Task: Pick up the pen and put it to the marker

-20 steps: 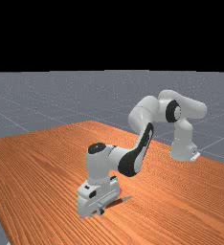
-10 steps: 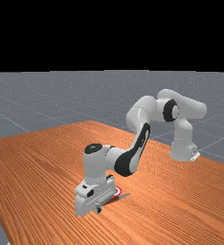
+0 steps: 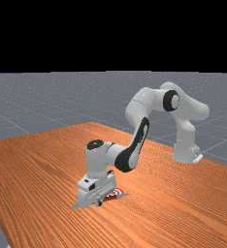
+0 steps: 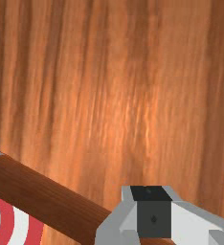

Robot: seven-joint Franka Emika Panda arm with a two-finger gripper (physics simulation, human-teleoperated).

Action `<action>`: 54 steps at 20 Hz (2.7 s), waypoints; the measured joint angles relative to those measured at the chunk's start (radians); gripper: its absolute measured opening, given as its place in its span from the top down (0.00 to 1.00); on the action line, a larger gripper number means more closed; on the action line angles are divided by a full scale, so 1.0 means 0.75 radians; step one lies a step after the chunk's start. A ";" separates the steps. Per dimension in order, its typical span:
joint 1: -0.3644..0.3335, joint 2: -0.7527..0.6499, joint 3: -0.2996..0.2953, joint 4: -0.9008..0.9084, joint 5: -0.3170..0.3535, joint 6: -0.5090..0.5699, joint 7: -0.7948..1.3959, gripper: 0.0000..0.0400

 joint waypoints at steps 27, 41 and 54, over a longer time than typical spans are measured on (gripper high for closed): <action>-0.056 -0.068 0.016 -0.134 0.022 0.032 -0.040 1.00; -0.322 -0.326 0.082 -0.491 0.048 0.462 -0.354 1.00; -0.328 -0.357 0.064 -0.400 0.051 0.325 -0.386 1.00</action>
